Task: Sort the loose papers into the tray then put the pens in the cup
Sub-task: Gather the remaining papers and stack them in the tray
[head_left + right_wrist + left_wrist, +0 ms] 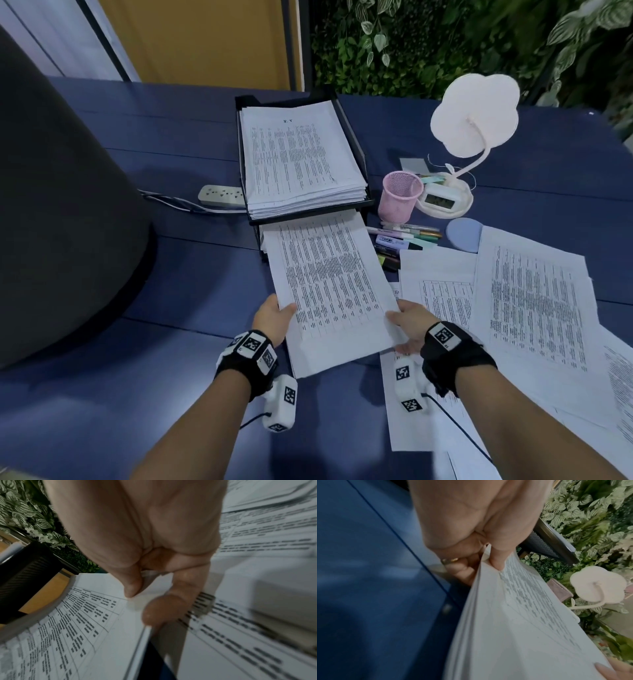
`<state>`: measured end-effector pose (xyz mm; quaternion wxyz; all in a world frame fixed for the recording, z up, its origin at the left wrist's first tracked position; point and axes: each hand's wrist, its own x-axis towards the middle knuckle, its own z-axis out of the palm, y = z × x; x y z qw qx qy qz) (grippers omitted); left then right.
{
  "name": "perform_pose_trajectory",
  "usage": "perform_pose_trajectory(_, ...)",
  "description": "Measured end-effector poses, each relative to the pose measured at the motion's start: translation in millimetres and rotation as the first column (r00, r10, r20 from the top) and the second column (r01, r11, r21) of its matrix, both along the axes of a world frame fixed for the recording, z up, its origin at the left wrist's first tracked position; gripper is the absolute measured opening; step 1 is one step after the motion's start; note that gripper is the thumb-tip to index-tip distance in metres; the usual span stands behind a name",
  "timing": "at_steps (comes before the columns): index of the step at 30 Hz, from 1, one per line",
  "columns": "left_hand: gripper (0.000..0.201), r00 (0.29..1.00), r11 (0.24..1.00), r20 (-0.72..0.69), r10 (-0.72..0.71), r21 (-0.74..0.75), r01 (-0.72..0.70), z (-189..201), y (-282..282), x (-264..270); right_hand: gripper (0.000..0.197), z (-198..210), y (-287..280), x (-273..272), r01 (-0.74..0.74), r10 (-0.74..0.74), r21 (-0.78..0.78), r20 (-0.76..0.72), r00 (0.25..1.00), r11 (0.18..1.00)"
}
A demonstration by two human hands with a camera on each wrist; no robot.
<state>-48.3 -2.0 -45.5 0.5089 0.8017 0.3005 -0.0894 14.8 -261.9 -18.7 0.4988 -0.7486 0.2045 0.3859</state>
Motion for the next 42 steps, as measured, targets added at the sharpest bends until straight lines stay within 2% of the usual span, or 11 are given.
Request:
perform_pose_trajectory(4, 0.028, 0.995, 0.995, 0.036, 0.091, -0.036, -0.089, 10.0, 13.6, 16.6, 0.016, 7.1, 15.8, 17.7, -0.002, 0.001, 0.038, 0.039, 0.999, 0.999)
perform_pose_trajectory(8, 0.017, 0.987, 0.95, 0.006, 0.162, -0.271, -0.154, 17.2, 26.2, 25.3, 0.016, 16.5, 37.0, 42.5, 0.001, -0.008, 0.075, 0.086, 0.996, 0.997)
perform_pose_trajectory(11, 0.013, 0.996, 0.909, -0.073, 0.056, -0.408, -0.081, 30.4, 32.8, 29.1, 0.021, 20.5, 55.9, 64.3, 0.056, -0.067, 0.101, 0.113, 0.991, 0.993)
perform_pose_trajectory(13, 0.015, 0.998, 0.903, -0.063, 0.016, -0.427, -0.041, 33.7, 38.2, 36.2, 0.015, 24.1, 66.5, 77.4, 0.083, -0.096, 0.109, 0.123, 0.988, 0.991)
perform_pose_trajectory(22, 0.015, 0.966, 0.918, 0.065, 0.252, -0.331, -0.217, 23.5, 56.8, 86.8, 0.026, 19.9, 102.2, 121.5, 0.174, -0.223, 0.221, 0.221, 0.949, 0.96)
perform_pose_trajectory(25, 0.031, 0.945, 0.894, 0.097, 0.314, -0.364, -0.26, 24.4, 59.4, 102.3, 0.023, 18.4, 106.8, 135.0, 0.264, -0.327, 0.278, 0.215, 0.92, 0.924)
perform_pose_trajectory(29, 0.03, 0.927, 0.926, 0.158, 0.341, -0.226, -0.303, 22.9, 66.1, 119.7, 0.033, 14.0, 109.8, 148.4, 0.346, -0.425, 0.331, 0.205, 0.881, 0.878)
perform_pose_trajectory(32, 0.017, 0.935, 0.954, 0.191, 0.299, -0.042, -0.297, 19.2, 70.1, 126.5, 0.019, 11.6, 114.8, 152.2, 0.337, -0.41, 0.302, 0.226, 0.883, 0.892)
perform_pose_trajectory(36, 0.028, 0.926, 0.94, 0.202, 0.318, 0.062, -0.336, 17.6, 68.3, 129.7, 0.021, 5.8, 118.7, 160.7, 0.412, -0.488, 0.306, 0.238, 0.84, 0.858)
perform_pose_trajectory(40, 0.016, 0.995, 0.892, 0.048, 0.089, 0.44, -0.101, 21.6, 67.8, 123.8, 0.027, 1.2, 117.6, 162.0, 0.35, -0.373, 0.133, 0.392, 0.841, 0.927)
perform_pose_trajectory(42, 0.019, 1.0, 0.86, -0.012, 0.025, 0.511, -0.015, 24.1, 67.3, 120.2, 0.03, -0.9, 113.2, 158.6, 0.27, -0.252, 0.036, 0.495, 0.831, 0.962)
